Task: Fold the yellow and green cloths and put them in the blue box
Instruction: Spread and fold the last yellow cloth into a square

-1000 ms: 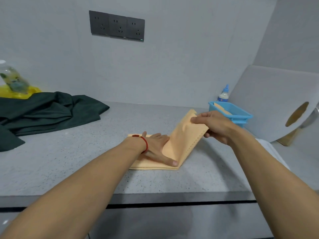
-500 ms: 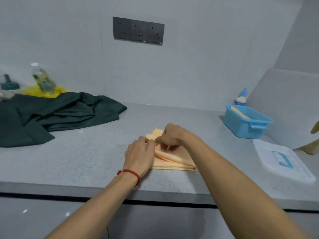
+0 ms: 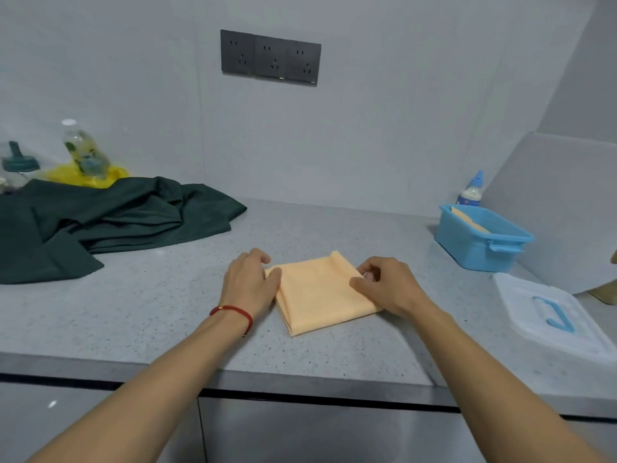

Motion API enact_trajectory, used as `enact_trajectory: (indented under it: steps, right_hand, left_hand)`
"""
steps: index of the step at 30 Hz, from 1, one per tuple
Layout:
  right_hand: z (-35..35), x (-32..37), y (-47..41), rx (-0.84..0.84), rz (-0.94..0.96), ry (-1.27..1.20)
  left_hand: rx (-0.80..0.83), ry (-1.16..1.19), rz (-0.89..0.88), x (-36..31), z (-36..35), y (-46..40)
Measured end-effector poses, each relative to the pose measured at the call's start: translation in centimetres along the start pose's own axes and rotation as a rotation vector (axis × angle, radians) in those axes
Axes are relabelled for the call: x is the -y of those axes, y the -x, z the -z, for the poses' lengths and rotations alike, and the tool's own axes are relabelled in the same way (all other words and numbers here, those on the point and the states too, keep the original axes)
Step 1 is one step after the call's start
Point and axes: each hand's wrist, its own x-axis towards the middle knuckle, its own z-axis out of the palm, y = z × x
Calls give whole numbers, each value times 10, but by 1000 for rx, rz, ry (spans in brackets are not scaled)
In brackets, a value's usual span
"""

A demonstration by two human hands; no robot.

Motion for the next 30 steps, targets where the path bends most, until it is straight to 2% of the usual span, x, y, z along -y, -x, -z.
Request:
enact_trajectory:
  steps: [2, 7, 11, 18, 24, 30]
  right_hand:
    - [-1, -2, 2, -1, 7, -84]
    - [-3, 2, 4, -18, 82, -198]
    - [-11, -1, 0, 24, 65, -190]
    - [-24, -3, -6, 20, 12, -236]
    - [-27, -7, -5, -84, -15, -195]
    - [-29, -8, -1, -160, -76, -233]
  left_hand:
    - [18, 104, 51, -1, -5, 5]
    - [-47, 83, 52, -3, -15, 19]
    - [-26, -1, 79, -8, -20, 24]
    - [-9, 81, 85, -4, -16, 21]
    - [-50, 117, 117, -2, -17, 15]
    - [-58, -13, 154, -1, -22, 7]
